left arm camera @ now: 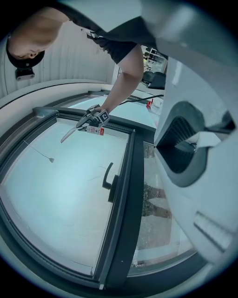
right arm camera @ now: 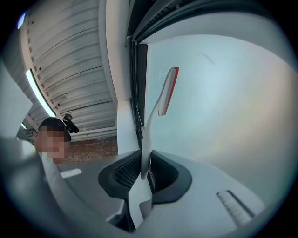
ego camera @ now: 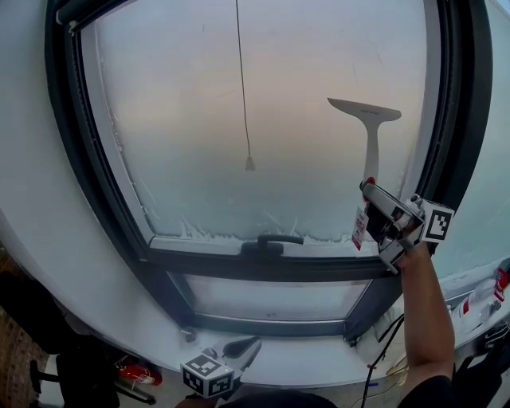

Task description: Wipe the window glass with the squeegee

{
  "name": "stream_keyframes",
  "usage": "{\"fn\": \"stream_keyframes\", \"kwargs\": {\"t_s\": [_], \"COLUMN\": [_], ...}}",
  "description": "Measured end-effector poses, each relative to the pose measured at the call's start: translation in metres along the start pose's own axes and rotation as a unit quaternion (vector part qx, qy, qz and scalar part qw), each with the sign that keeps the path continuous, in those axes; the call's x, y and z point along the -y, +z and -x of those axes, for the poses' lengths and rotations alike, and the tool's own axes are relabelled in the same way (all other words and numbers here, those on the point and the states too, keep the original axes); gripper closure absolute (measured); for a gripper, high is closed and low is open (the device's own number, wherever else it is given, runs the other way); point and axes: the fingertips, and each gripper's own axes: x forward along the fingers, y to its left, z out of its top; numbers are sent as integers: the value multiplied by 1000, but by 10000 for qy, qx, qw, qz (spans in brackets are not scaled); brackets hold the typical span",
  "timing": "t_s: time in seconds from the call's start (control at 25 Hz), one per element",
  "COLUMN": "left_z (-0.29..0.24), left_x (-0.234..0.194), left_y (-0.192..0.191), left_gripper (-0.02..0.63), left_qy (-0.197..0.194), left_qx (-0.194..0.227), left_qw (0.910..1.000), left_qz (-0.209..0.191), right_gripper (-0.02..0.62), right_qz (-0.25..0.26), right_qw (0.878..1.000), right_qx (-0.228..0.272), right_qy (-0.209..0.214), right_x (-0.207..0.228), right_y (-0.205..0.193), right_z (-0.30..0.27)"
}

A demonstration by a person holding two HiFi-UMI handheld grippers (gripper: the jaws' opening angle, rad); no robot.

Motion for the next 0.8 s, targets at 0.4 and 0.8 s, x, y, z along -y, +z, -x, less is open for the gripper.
{"fn": "stream_keyframes", "kwargs": {"t_s": [0.4,0.8], "left_z": [-12,-27], "left_x": [-3,6], "left_y": [1,3], "left_gripper": [606,606], "left_qy": [188,225], "left_qx": [134,177], "left_qw": [9997,9995], "left_qz": [79,126], "right_gripper": [509,509], "right_qz": [19,-220], "right_qw": [9992,9991], "right_qx": [-170,-212], "right_qy": [349,286], "right_x": [4,12], "right_y": [18,10], "right_z": [-12,-5]}}
